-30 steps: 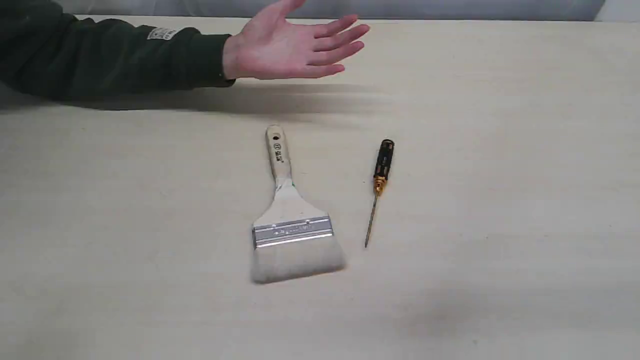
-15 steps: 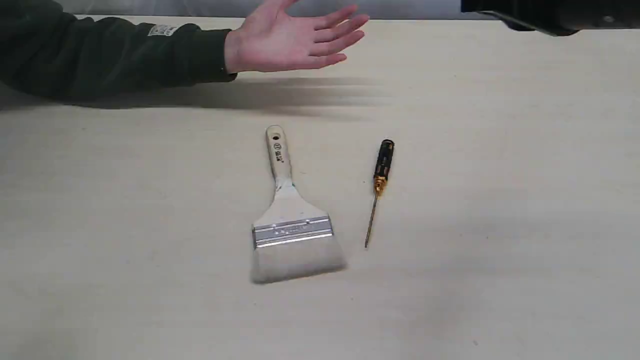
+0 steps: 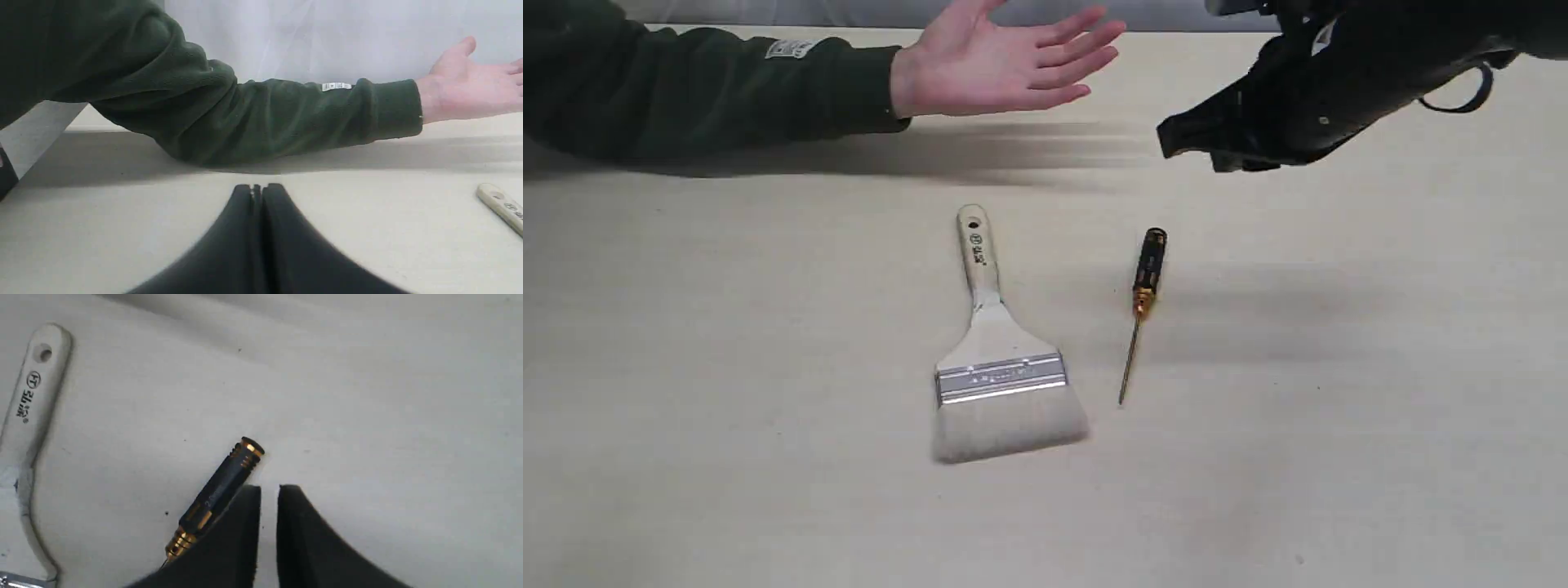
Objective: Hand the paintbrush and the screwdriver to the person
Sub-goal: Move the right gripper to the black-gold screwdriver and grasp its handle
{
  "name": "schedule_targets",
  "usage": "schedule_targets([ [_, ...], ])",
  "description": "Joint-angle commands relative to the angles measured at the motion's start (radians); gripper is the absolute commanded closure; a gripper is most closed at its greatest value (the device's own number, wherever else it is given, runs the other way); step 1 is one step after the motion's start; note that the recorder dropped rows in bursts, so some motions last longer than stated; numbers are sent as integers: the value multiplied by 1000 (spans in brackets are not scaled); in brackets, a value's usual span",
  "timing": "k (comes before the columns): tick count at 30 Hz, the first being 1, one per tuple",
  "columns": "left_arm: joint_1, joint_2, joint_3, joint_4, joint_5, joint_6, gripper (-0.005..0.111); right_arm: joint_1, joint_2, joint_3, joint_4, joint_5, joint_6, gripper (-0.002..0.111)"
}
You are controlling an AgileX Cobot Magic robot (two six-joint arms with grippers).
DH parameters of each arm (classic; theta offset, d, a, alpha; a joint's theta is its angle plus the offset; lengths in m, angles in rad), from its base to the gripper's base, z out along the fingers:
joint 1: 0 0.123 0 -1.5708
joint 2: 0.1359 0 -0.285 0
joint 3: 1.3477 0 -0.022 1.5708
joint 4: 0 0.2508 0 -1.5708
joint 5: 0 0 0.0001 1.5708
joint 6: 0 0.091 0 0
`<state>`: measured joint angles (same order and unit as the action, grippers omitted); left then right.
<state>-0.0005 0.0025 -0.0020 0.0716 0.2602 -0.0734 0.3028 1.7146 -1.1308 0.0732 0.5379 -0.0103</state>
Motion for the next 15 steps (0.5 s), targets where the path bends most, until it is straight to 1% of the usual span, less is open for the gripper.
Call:
schedule_targets([
  [1, -7, -2, 2, -2, -12, -2, 107, 3, 50, -37, 38, 52, -17, 88],
  [2, -7, -2, 2, -2, -12, -2, 107, 3, 60, -43, 55, 61, -27, 83],
  [6, -7, -2, 2, -2, -12, -2, 107, 3, 107, -43, 125, 65, -42, 57],
  [7, -7, -2, 2, -2, -12, -2, 107, 3, 119, -43, 138, 65, -42, 53],
  [9, -7, -2, 2, -2, -12, -2, 107, 3, 139, -43, 163, 61, -42, 49],
  [15, -7, -2, 2, -5, -9, -2, 107, 3, 192, -43, 203, 58, -42, 50],
])
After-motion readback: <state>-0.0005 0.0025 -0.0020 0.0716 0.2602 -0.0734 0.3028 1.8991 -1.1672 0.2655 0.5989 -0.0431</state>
